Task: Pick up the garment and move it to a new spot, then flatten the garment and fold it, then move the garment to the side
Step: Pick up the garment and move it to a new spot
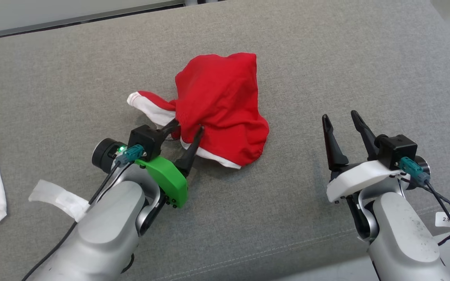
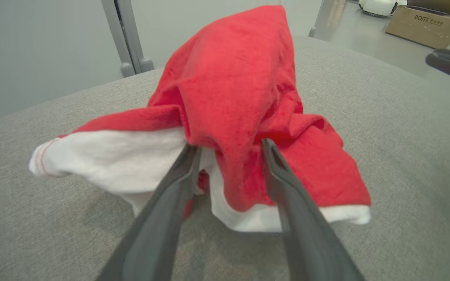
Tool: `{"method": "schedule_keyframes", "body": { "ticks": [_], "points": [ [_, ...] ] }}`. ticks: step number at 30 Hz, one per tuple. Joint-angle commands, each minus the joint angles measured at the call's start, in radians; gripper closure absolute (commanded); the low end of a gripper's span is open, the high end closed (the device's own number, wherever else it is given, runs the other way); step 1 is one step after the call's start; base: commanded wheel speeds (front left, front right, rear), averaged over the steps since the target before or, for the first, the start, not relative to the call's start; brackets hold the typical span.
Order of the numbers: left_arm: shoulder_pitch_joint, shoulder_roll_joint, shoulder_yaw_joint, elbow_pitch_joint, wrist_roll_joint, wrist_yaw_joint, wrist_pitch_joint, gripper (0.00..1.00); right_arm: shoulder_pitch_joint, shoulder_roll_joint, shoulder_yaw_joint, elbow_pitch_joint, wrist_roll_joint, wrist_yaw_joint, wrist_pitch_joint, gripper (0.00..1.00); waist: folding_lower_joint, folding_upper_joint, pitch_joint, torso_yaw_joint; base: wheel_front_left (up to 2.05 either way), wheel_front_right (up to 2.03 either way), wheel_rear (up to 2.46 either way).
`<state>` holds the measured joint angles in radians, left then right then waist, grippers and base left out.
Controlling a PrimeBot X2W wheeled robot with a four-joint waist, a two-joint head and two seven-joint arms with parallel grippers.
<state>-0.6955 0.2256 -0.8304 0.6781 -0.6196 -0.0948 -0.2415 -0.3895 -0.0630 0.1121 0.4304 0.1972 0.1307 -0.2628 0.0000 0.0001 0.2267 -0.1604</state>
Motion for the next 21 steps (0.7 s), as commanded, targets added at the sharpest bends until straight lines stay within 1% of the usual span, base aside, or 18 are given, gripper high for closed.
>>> {"method": "schedule_keyframes", "body": {
  "ticks": [1, 4, 7, 10, 13, 17, 21],
  "points": [
    [0.011, -0.004, 0.008, -0.002, 0.013, 0.010, -0.011, 0.00, 0.017, -0.005, -0.003, 0.001, -0.007, 0.000, -0.004, 0.00, 0.0000, -0.0001, -0.012, 0.012, 0.00, 0.00, 0.00],
    [0.023, -0.014, 0.024, -0.017, 0.030, 0.030, -0.020, 0.00, 0.026, -0.009, -0.006, 0.004, -0.006, 0.000, -0.004, 0.00, 0.0000, -0.0001, -0.026, 0.025, 0.00, 0.00, 0.00],
    [0.038, -0.015, 0.057, -0.067, 0.055, 0.064, -0.024, 0.00, 0.035, -0.014, -0.007, 0.009, -0.005, 0.000, -0.004, 0.00, 0.0000, -0.0001, -0.038, 0.037, 0.00, 0.00, 0.00],
    [0.074, -0.003, 0.097, -0.141, 0.096, 0.094, -0.023, 0.00, 0.035, -0.016, -0.007, 0.007, -0.005, 0.000, -0.004, 0.00, 0.0000, -0.0001, -0.043, 0.047, 0.00, 0.00, 0.00],
    [0.103, 0.009, 0.139, -0.202, 0.120, 0.113, -0.023, 0.00, 0.032, -0.016, -0.008, 0.001, -0.005, 0.000, -0.004, 0.00, 0.0000, -0.0001, -0.040, 0.057, 0.00, 0.00, 0.00],
    [0.127, 0.038, 0.180, -0.225, 0.142, 0.113, -0.023, 0.00, 0.030, -0.013, 0.000, 0.003, -0.002, 0.000, -0.004, 0.00, 0.0000, -0.0001, -0.037, 0.061, 0.00, 0.00, 0.00],
    [0.120, 0.063, 0.210, -0.202, 0.138, 0.093, -0.023, 0.00, 0.018, -0.013, 0.013, 0.009, 0.006, 0.000, -0.004, 0.00, 0.0000, -0.0001, -0.034, 0.050, 0.00, 0.00, 0.00]
  ]
}}
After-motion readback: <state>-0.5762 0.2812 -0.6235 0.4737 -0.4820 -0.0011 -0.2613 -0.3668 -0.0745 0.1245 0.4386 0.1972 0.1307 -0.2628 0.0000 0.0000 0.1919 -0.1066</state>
